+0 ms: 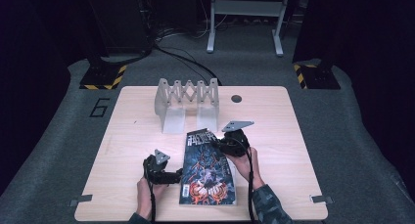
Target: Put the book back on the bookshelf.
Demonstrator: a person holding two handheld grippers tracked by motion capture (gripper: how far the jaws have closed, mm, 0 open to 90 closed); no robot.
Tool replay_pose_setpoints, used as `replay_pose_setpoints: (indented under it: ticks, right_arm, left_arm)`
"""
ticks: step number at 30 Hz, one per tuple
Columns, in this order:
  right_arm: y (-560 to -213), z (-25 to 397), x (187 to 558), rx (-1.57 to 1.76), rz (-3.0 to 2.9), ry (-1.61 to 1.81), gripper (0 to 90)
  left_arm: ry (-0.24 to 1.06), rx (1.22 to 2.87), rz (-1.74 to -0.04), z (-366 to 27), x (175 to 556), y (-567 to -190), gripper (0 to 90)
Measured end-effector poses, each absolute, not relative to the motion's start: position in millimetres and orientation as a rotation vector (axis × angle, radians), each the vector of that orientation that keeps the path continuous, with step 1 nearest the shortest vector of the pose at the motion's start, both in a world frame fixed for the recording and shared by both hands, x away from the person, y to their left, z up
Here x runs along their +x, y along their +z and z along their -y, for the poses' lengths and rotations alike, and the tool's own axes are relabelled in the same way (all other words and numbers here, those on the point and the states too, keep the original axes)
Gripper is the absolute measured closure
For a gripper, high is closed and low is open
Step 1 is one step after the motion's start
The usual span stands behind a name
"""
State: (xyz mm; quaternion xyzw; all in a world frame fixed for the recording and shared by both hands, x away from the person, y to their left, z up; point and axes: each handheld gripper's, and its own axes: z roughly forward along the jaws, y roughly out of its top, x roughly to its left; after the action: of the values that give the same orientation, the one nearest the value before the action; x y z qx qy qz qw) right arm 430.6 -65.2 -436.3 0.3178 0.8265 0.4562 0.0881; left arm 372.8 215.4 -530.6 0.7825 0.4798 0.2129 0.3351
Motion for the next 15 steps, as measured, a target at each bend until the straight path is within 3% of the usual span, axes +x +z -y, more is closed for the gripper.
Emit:
replay_pose_setpoints:
  ticks: [15]
  right_arm:
    - [-420,64,420,0.875,-2.435,1.373,88.6]
  left_arm:
    - [0.543,2.058,-1.223,-217,375,-530,4.3]
